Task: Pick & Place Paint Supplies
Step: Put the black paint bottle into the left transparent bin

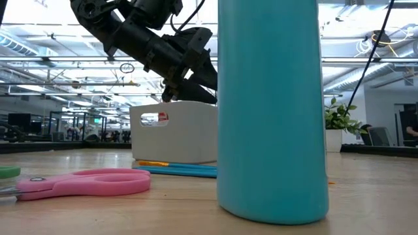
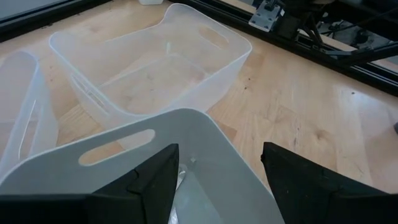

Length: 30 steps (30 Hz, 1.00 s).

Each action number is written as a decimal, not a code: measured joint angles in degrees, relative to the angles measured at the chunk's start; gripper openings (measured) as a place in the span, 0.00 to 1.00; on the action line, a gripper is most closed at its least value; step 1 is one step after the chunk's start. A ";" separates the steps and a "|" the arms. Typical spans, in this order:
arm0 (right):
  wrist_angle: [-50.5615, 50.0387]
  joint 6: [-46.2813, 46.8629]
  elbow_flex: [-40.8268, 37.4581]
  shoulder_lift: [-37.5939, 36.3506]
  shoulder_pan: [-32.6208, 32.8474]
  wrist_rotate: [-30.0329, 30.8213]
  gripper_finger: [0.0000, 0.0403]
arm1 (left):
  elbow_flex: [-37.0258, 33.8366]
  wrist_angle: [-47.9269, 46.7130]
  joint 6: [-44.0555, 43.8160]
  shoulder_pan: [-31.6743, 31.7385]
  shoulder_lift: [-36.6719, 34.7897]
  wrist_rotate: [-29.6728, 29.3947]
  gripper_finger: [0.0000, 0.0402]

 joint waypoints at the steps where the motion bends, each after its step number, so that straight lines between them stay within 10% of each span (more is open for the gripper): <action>1: -0.07 1.42 0.02 0.47 0.51 -0.04 0.62 | 0.00 -0.04 0.02 0.00 0.00 0.00 0.60; 13: 3.48 5.78 0.24 5.92 2.65 -4.43 0.62 | 0.00 -0.96 -0.59 0.00 0.00 -0.02 0.60; 30: -9.40 -7.80 -1.35 5.32 1.36 7.79 0.62 | 0.00 -1.99 -0.11 0.00 -0.02 -0.39 0.60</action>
